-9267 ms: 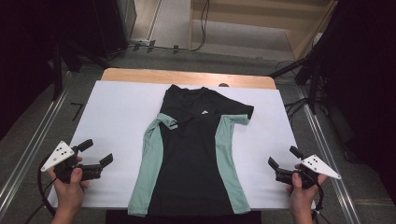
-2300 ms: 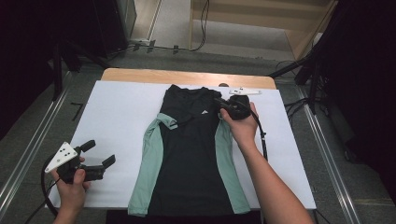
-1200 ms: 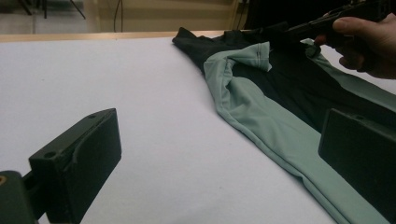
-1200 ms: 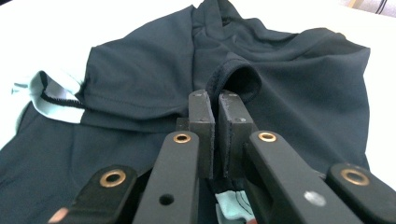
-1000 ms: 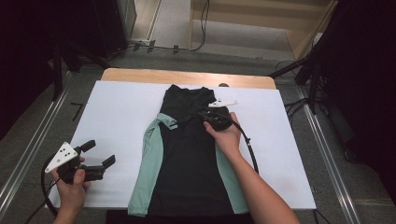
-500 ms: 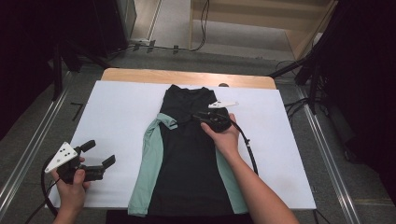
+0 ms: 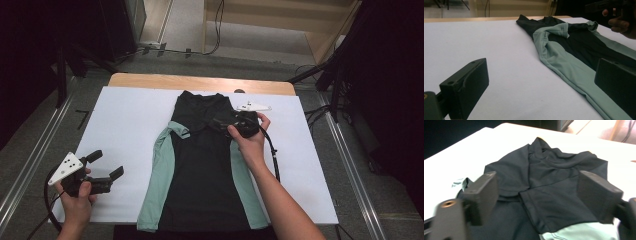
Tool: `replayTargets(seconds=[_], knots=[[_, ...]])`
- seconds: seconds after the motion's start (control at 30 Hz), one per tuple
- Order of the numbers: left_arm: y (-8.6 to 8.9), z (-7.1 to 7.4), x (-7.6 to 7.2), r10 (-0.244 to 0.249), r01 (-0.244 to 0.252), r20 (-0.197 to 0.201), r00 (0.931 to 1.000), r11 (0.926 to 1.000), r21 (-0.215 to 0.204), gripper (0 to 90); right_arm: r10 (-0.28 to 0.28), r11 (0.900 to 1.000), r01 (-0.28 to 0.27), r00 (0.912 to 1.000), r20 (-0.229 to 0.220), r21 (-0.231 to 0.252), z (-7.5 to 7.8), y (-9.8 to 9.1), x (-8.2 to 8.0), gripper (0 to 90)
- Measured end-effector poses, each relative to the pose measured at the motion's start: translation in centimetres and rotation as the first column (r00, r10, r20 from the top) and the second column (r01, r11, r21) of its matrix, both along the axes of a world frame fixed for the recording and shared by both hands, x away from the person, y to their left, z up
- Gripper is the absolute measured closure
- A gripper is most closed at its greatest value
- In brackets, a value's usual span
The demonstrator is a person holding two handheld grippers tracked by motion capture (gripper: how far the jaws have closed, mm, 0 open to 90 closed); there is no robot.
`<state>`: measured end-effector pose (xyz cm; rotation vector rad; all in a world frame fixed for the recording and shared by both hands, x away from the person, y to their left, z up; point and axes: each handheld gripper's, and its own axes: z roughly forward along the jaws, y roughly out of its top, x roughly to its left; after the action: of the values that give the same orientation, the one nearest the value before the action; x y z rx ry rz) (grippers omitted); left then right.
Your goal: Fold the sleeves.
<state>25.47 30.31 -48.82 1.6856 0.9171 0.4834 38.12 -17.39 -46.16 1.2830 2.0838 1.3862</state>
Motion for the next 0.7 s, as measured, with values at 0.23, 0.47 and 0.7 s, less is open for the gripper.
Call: replayTargets(seconds=[0.23,0.47,0.7], knots=[[0.0,0.0,0.0,-0.001,0.001,0.0,1.0,1.0,0.004,0.0,-0.021,0.9997,0.021,0.9997,0.015,0.011,0.4,-1.2,-0.9,0.0],[-0.1,0.0,0.0,-0.001,0.001,0.002,1.0,1.0,0.004,0.0,-0.058,0.9983,0.058,0.9976,0.037,0.007,0.3,-2.8,-1.9,0.0],[-0.1,0.0,0.0,-0.002,0.002,0.004,1.0,1.0,0.003,0.0,-0.066,0.9978,0.065,0.9971,0.039,0.009,0.2,-4.2,-2.8,0.0]])
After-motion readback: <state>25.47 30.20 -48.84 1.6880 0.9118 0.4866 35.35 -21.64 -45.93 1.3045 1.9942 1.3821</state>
